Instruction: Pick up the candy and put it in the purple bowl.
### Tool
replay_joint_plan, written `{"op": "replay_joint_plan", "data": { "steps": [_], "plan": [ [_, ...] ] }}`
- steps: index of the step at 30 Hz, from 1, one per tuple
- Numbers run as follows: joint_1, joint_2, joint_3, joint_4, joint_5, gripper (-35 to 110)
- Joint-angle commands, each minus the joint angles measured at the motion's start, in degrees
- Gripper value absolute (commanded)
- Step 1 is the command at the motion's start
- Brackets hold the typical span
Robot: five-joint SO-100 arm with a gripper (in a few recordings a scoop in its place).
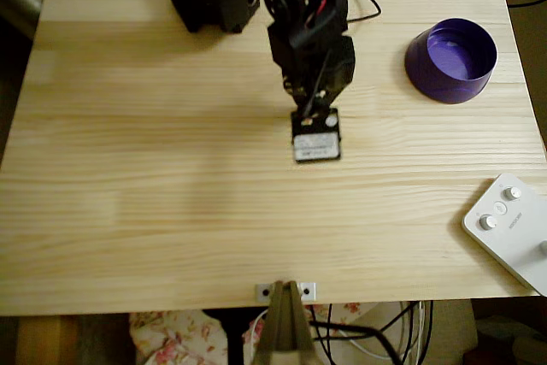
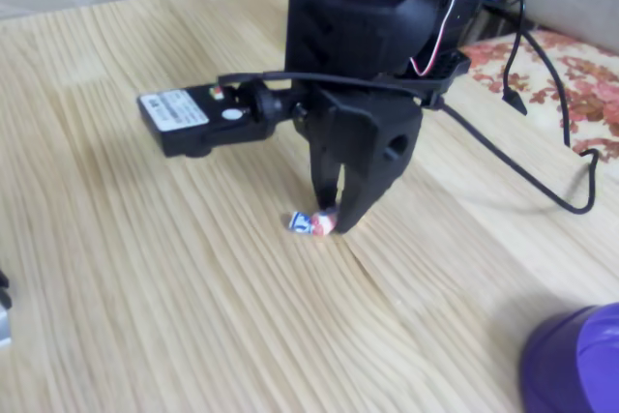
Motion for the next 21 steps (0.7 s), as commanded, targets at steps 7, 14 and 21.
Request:
{"op": "replay_joint_plan", "data": {
  "steps": [7, 14, 21],
  "plan": [
    [-14.8, 38.9, 1.9, 4.6, -11.1, 0],
    [-23.8, 29.7, -2.6, -5.6, -15.0, 0],
    [-28.3, 9.9, -14.9, -10.0, -19.0, 0]
  ]
}}
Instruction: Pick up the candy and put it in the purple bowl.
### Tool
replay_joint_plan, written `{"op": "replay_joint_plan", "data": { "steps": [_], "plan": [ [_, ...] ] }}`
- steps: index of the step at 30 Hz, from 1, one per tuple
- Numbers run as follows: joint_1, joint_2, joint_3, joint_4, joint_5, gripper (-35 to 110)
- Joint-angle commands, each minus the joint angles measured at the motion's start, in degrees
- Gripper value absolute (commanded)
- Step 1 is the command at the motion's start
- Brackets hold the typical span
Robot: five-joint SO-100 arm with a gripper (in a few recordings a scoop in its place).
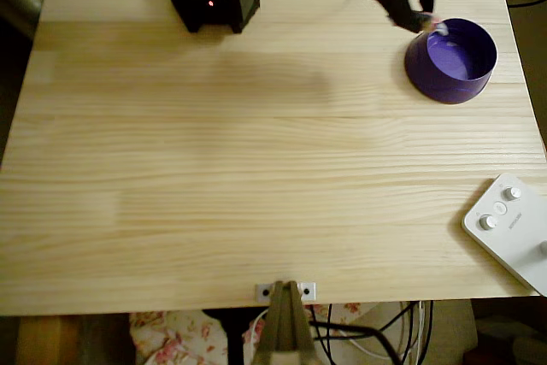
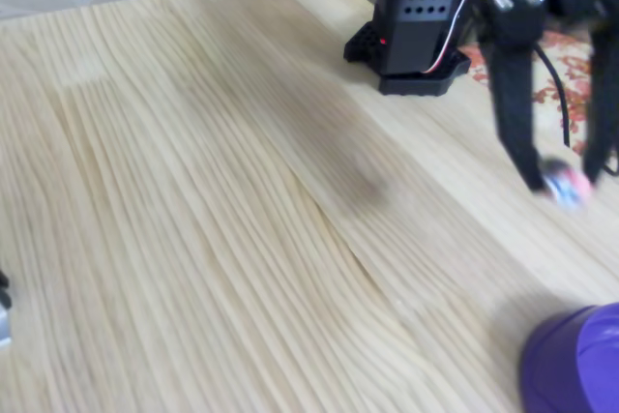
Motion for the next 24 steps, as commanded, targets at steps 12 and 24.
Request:
{"op": "replay_joint_plan", "data": {
  "steps": [12, 24],
  "plan": [
    [-4.8, -25.4, -30.8, 1.8, -3.3, 0],
    [-7.6, -31.9, -39.3, 3.3, -3.3, 0]
  ]
}}
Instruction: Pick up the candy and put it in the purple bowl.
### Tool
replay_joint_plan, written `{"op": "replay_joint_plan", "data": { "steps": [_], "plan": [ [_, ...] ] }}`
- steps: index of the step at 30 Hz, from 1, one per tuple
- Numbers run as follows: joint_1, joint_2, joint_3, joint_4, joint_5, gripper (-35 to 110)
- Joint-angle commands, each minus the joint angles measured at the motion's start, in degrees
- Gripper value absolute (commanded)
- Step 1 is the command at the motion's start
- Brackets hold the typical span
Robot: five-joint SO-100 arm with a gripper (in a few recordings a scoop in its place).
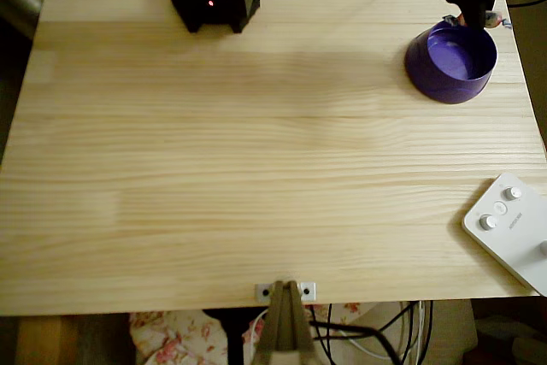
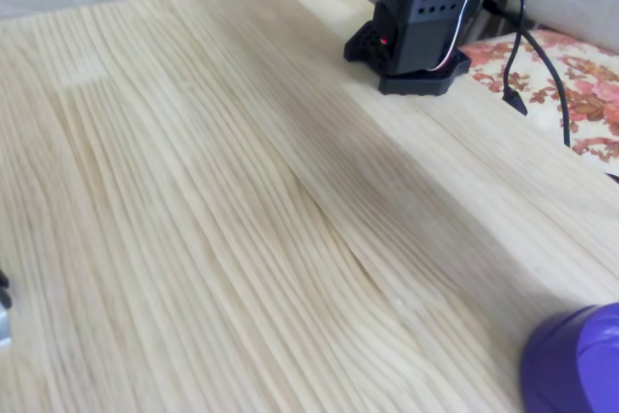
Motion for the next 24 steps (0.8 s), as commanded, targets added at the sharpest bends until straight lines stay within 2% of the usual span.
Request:
{"op": "replay_joint_plan", "data": {
  "steps": [1, 13, 24],
  "plan": [
    [-1.1, 2.8, -6.2, 1.2, 0.5, 0],
    [-1.5, -0.5, -8.3, 1.5, 0.8, 1],
    [-1.2, -0.4, -7.5, 1.6, 1.4, 13]
  ]
}}
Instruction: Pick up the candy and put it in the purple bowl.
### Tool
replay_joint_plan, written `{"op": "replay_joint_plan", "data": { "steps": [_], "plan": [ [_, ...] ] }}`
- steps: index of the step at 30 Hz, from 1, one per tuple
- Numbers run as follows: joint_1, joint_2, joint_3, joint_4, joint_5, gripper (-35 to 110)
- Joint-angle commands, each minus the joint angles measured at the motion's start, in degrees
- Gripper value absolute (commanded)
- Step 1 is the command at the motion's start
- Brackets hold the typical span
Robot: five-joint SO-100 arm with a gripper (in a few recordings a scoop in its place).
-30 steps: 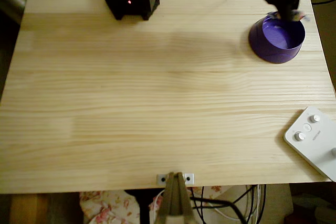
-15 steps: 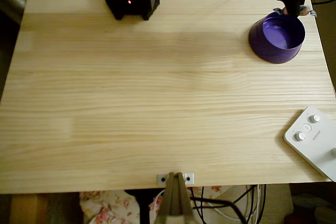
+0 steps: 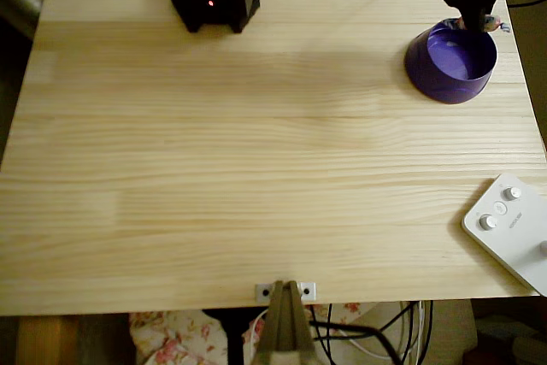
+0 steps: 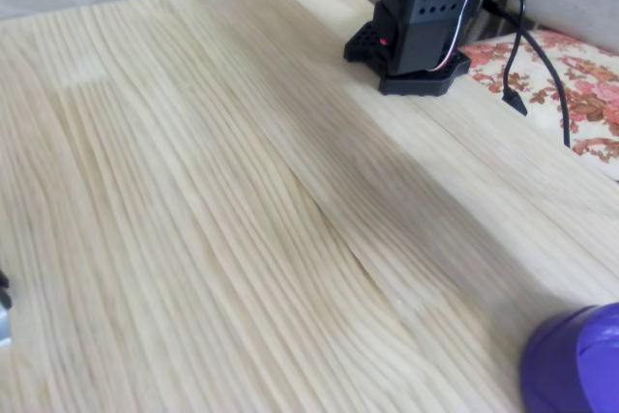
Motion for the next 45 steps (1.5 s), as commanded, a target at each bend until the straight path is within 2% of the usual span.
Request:
{"op": "replay_joint_plan", "data": {
  "steps": [1, 9, 13, 19, 32, 39, 45],
  "plan": [
    [-0.4, 3.2, -4.4, 0.5, 0.9, 13],
    [-0.4, 4.2, -2.5, -0.3, 1.2, 17],
    [-0.2, 6.6, -0.4, -0.4, 1.8, 0],
    [1.9, 14.2, 6.1, 0.7, 3.2, 0],
    [20.7, 49.1, 39.1, 2.3, 10.2, 0],
    [28.6, 55.2, 42.5, 9.1, 13.5, 0],
    [33.3, 59.1, 47.0, 11.5, 11.8, 0]
  ]
}}
